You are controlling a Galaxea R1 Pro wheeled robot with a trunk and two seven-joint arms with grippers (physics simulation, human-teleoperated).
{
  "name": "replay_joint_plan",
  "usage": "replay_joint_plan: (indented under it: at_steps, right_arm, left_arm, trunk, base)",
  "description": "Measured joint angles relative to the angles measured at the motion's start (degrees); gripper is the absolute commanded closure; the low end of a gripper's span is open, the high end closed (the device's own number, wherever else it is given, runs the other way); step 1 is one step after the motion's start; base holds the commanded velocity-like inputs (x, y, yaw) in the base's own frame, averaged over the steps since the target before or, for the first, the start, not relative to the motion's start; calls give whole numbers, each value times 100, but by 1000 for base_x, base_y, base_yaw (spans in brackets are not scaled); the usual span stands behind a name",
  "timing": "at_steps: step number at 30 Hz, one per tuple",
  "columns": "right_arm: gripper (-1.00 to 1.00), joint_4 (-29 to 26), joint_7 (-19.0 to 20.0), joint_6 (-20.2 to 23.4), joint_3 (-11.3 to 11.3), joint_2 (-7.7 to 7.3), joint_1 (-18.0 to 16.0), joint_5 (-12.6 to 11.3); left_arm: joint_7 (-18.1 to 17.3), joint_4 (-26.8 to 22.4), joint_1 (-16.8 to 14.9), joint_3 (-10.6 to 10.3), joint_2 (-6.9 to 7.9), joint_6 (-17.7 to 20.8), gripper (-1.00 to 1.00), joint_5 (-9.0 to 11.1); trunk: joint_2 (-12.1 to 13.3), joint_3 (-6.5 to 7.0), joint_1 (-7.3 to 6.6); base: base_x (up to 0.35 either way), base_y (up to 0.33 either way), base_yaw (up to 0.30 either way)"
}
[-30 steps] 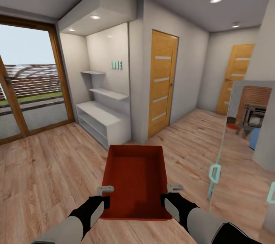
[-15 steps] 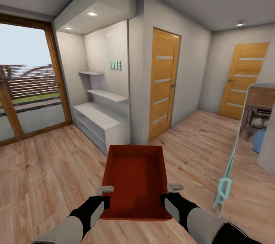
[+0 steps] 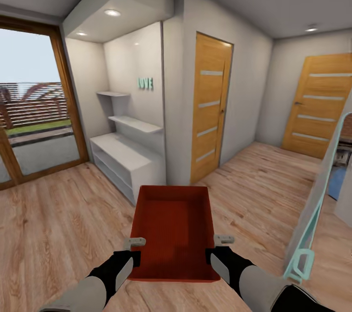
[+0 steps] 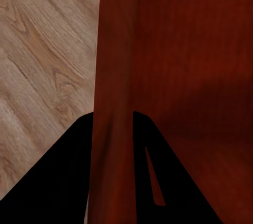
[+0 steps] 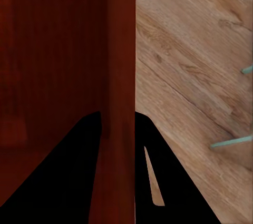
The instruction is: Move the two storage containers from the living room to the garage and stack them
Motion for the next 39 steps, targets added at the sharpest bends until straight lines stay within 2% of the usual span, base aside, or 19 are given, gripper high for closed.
replay_joint_plan:
  at_steps: [13,39]
  right_arm:
    - [100,-4,2,4,20,-10,1,-26]
    - [100,-2,3,3,16,-7,0,-20]
  left_arm:
    - [10,2,-1,3,-8,0,100,-2]
    - [9,-1,0,3,-6,2,100,-3]
  trunk:
    - [0,0,0]
    - [0,0,0]
  base:
    - [322,0,-231]
    - [323,0,-8]
